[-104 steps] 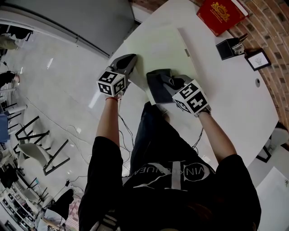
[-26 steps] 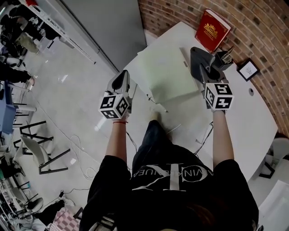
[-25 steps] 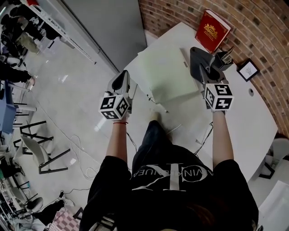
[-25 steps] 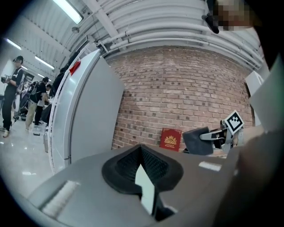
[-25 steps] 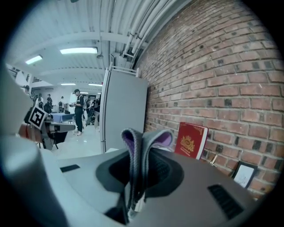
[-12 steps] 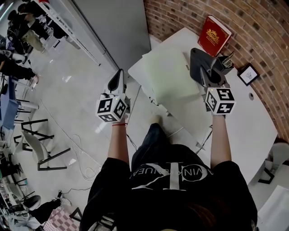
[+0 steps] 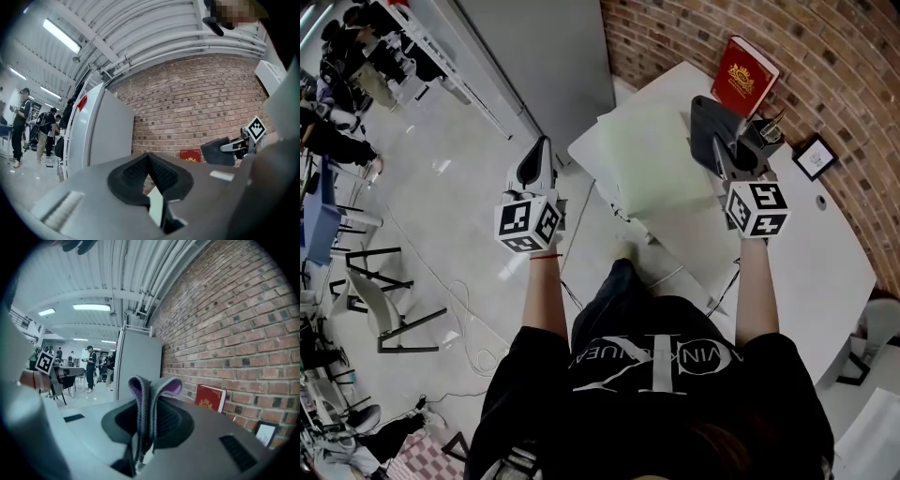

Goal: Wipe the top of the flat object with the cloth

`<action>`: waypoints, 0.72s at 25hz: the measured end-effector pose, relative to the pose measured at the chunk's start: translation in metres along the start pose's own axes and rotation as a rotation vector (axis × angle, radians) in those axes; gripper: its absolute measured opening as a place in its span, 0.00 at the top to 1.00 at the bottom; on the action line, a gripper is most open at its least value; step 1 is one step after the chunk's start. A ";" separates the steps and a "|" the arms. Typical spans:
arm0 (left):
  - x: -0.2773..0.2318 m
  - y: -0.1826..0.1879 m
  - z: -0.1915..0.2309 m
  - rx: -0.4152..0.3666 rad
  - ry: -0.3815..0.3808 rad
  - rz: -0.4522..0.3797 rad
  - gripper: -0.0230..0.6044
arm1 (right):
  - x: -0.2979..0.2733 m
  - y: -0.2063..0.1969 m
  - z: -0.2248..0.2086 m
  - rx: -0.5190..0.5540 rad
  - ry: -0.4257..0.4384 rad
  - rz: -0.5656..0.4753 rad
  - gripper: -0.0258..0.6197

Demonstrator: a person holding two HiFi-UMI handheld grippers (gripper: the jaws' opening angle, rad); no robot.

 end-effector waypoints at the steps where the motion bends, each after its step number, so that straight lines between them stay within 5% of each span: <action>1: 0.001 0.000 0.000 0.000 0.003 0.001 0.95 | 0.000 0.000 0.001 0.002 0.001 -0.001 0.87; 18: 0.012 -0.004 0.004 0.017 0.031 0.012 0.95 | 0.008 -0.002 0.003 -0.037 0.018 -0.031 0.87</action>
Point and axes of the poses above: the fingertips, and each gripper's own axes: x backward along the fingers, z to its left, y out of its top, the point moved 5 cm from there along x, backward along the fingers, and after that the axes turned 4 degrees about x, right-handed, at the moved point
